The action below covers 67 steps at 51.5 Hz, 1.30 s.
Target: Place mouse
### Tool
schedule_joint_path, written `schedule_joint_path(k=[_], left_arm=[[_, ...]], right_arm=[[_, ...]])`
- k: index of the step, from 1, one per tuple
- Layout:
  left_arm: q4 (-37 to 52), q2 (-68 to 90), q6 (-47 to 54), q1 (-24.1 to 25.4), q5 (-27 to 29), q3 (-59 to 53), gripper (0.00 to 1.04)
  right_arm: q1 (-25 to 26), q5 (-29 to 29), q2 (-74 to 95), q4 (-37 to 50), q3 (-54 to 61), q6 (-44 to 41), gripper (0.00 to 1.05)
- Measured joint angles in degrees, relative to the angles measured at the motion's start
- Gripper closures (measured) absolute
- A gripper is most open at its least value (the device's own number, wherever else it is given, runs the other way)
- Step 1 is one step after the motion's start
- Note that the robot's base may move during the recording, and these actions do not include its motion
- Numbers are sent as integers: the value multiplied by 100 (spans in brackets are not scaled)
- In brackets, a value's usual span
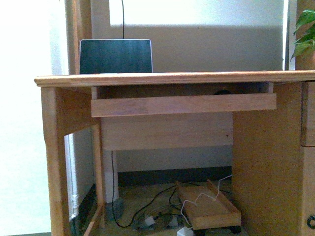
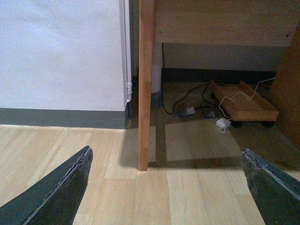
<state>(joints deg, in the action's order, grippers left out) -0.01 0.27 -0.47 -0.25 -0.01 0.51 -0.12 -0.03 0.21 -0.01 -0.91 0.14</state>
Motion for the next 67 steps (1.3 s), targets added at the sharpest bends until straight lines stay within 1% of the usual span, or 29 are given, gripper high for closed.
schedule_joint_path(k=[67], left_arm=[[0,-2,0,0,2,0,8]], right_arm=[[0,0,0,-7,0,7,7]])
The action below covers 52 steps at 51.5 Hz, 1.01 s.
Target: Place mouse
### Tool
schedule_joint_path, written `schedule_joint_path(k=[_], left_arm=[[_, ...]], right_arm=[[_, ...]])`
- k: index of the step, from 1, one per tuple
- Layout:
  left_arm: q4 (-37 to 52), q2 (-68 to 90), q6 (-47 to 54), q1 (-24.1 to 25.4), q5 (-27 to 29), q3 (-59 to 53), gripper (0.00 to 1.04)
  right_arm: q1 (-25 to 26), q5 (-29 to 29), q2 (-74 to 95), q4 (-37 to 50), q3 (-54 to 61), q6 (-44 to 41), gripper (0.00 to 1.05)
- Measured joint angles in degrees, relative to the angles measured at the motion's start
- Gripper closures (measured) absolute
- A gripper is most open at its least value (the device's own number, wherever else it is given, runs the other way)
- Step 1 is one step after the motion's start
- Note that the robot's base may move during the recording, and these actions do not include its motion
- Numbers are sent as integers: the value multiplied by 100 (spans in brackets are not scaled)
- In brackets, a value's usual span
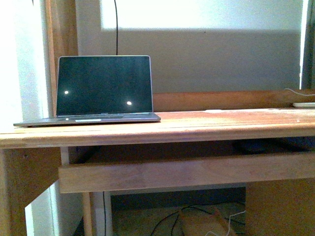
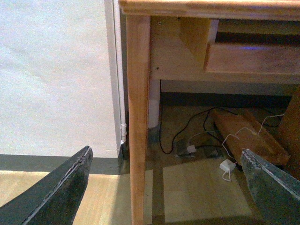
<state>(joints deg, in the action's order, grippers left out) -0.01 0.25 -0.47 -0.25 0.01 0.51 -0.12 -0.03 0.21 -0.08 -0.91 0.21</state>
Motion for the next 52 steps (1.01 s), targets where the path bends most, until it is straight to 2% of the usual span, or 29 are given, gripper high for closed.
schedule_joint_path(k=[7,8,9,11,13,16,20,31,34,39,45,52], left_arm=[[0,0,0,0,0,0,8],[-55,44,-74,35,-140,17,8],[-426,227,-295,192,-704,173,8],[-793,743,-608,457,-1403,415,8],[-702,1388,-745,649,-1860,566,8],[-256,2229,-772,750,-1912,708,8],[507,3233,-452,739,-1681,870,8],[3766,6579,1775,507,-791,1462,8],[4787,7571,2710,361,-791,1703,8],[5919,8714,4013,160,-931,2035,8],[6714,9759,5633,-101,-1200,2570,8],[6780,10336,6714,-289,-1471,3198,8]], right_arm=[[0,2,0,0,0,-4,7],[0,2,0,0,0,-4,7],[0,2,0,0,0,-4,7],[0,2,0,0,0,-7,7],[0,15,0,0,0,-4,7],[0,9,0,0,0,-4,7],[0,0,0,0,0,-4,7],[0,7,0,0,0,-4,7],[0,4,0,0,0,-7,7],[0,7,0,0,0,-4,7],[0,4,0,0,0,-4,7],[0,4,0,0,0,-4,7]])
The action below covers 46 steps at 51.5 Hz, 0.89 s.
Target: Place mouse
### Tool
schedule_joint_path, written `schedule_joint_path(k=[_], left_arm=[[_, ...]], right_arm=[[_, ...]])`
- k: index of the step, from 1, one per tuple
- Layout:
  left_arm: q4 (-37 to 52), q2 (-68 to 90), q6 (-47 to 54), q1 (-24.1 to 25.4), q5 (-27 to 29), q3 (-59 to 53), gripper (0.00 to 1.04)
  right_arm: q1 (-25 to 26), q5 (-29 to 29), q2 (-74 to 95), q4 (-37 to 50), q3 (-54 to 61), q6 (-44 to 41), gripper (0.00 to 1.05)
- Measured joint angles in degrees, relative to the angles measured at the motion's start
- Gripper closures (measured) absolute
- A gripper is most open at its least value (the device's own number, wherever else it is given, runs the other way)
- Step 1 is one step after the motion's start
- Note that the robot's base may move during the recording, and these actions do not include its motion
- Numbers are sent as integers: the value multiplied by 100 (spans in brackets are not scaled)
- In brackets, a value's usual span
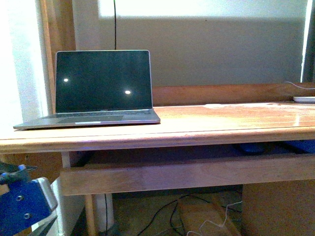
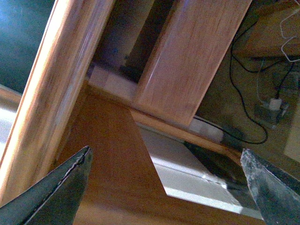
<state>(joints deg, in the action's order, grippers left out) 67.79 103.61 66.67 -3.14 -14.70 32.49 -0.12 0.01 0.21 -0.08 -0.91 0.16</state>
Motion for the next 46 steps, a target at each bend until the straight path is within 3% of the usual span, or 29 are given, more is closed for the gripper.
schedule_joint_path(k=[11,36,40,46], left_arm=[[-48,730,726,-129,-472,973,8],[-485,1663,278,-358,-1102,2122,8],[-1040,1534,343,-356,-1067,2144,8],[-3051,822,297,-358,-1198,2127,8]], right_arm=[[0,0,0,0,0,0,7],[0,0,0,0,0,0,7],[0,2,0,0,0,0,7],[0,2,0,0,0,0,7]])
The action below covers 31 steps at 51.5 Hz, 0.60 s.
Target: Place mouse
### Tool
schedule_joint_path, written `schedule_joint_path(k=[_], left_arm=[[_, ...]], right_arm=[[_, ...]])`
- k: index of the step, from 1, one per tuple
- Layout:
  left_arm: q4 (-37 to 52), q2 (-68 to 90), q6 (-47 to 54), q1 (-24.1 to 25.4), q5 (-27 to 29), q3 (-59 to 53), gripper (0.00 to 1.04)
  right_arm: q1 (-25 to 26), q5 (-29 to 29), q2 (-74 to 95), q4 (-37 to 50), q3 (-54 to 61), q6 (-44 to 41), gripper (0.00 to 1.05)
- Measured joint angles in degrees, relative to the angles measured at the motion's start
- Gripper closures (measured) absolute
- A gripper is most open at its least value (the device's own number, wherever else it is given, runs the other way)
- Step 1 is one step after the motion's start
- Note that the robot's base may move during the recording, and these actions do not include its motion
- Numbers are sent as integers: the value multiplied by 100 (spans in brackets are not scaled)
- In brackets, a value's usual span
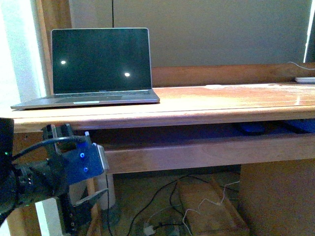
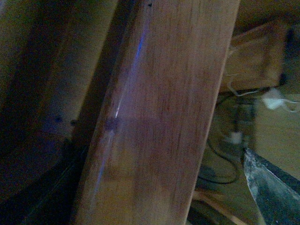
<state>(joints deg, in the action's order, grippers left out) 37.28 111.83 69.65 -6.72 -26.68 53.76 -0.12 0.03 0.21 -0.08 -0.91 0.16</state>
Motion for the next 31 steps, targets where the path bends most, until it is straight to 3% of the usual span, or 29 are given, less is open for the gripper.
schedule_joint_path(k=[7,18,23,31], left_arm=[[-1978,-723,-170,0,-249,28,8],[-4004,-1711,-603,-15,-772,-146,8],[-4046,-2249,-1307,-111,-944,-518,8],[-3082,-3176,-3515,-413,-1097,-1305,8]], right_arm=[[0,-4,0,0,0,0,7],[0,-2,0,0,0,0,7],[0,-2,0,0,0,0,7],[0,-2,0,0,0,0,7]])
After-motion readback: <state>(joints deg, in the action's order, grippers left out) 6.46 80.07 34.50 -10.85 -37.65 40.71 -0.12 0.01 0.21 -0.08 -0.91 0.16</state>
